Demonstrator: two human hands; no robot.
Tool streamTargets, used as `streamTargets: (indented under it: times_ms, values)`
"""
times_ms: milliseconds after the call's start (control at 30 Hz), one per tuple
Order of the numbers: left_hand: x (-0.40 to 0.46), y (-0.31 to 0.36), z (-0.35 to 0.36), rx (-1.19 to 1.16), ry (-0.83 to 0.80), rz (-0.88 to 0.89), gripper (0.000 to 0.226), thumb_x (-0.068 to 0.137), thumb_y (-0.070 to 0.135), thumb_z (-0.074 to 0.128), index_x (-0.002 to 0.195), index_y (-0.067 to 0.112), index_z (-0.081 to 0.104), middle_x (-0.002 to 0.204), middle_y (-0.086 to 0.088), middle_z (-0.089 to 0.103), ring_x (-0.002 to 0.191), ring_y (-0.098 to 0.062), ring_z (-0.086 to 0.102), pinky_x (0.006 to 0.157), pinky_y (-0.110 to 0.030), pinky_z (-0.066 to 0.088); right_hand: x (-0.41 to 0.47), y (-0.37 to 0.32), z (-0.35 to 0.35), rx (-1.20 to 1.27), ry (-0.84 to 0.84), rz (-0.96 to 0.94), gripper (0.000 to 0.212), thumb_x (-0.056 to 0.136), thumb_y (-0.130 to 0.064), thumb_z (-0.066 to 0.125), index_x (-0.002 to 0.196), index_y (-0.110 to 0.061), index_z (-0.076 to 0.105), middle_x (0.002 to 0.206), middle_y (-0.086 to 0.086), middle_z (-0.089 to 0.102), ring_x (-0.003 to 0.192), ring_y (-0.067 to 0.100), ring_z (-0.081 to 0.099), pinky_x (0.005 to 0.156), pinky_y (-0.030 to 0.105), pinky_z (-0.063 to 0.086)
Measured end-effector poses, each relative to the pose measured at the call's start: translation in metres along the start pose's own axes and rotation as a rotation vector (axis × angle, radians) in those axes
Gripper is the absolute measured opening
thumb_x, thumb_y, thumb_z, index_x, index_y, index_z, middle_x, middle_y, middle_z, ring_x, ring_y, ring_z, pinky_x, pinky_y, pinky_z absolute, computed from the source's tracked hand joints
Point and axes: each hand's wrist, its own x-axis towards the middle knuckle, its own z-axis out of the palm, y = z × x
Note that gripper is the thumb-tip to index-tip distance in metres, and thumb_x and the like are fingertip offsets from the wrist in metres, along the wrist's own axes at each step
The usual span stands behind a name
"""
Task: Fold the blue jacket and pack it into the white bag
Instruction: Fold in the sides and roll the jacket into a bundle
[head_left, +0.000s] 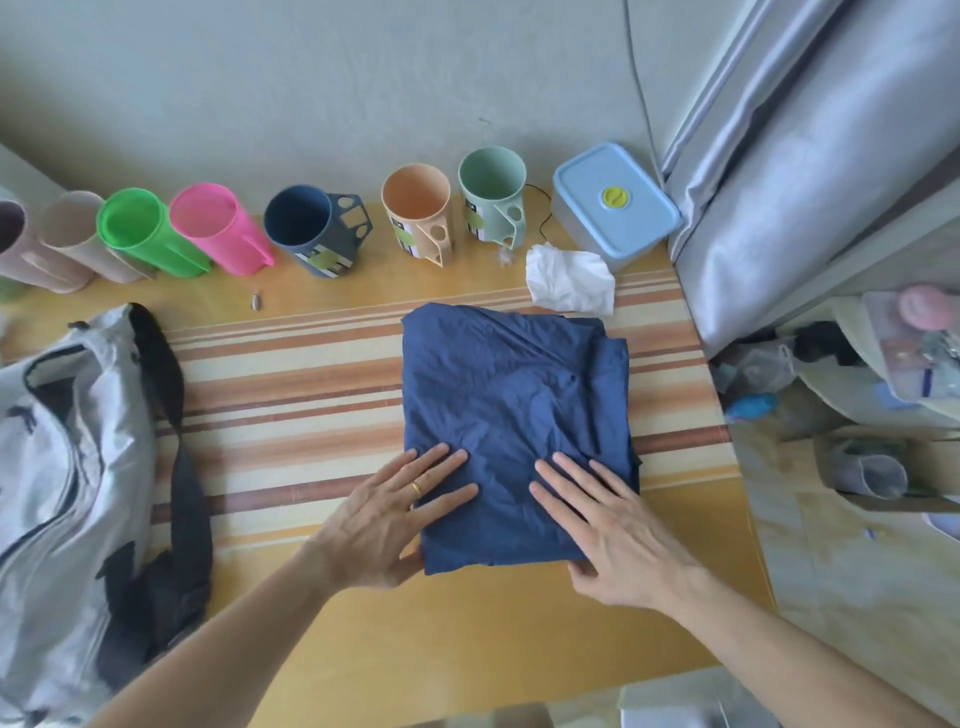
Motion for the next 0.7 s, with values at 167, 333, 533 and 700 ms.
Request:
streamTargets:
  times_ms: [167,333,533,700]
  values:
    - [0.007,0.011,0.013,-0.126,0.113,-0.103,0.061,0.091,0.032,0.053,0.151,0.036,0.043,0.168,0.000,0.027,0.156,-0.024,0.023,0.124,-0.050,0.027,0.004,-0.016,0.009,0.051,0.064,0.107,0.071,0.087,-0.029,0.056,0.154,-0.010,0.040,0.167,0.009,0.026,0.157,0.028,0.015,0.120,0.052,0.032]
    - [-0.011,0.039,-0.014,-0.682,0.166,-0.271,0.050,0.087,0.025,0.049,0.133,0.044,0.057,0.146,0.021,0.056,0.142,-0.006,0.046,0.121,-0.034,0.032,-0.014,-0.024,-0.019,0.144,0.016,0.112,0.069,0.075,-0.030,0.082,0.137,-0.017,0.057,0.138,0.000,0.063,0.129,0.022,0.059,0.103,0.037,0.051]
    - [-0.020,0.037,-0.052,-1.161,0.202,-0.780,0.058,0.084,0.065,0.057,0.073,0.008,0.051,0.057,0.009,0.040,0.052,-0.008,0.033,0.054,-0.030,0.027,-0.002,-0.001,-0.110,0.581,0.048,0.349,0.020,0.086,-0.025,0.066,0.075,-0.025,0.050,0.063,0.005,0.054,0.052,0.016,0.054,0.049,0.033,0.036]
    - [0.021,0.020,-0.062,-1.054,0.387,-1.145,0.053,0.094,0.058,0.055,0.074,0.009,0.051,0.068,-0.002,0.055,0.068,-0.023,0.053,0.059,-0.036,0.039,0.058,0.009,-0.106,0.375,0.396,0.568,0.037,0.088,-0.032,0.072,0.120,-0.016,0.062,0.103,0.004,0.071,0.093,0.028,0.065,0.077,0.041,0.051]
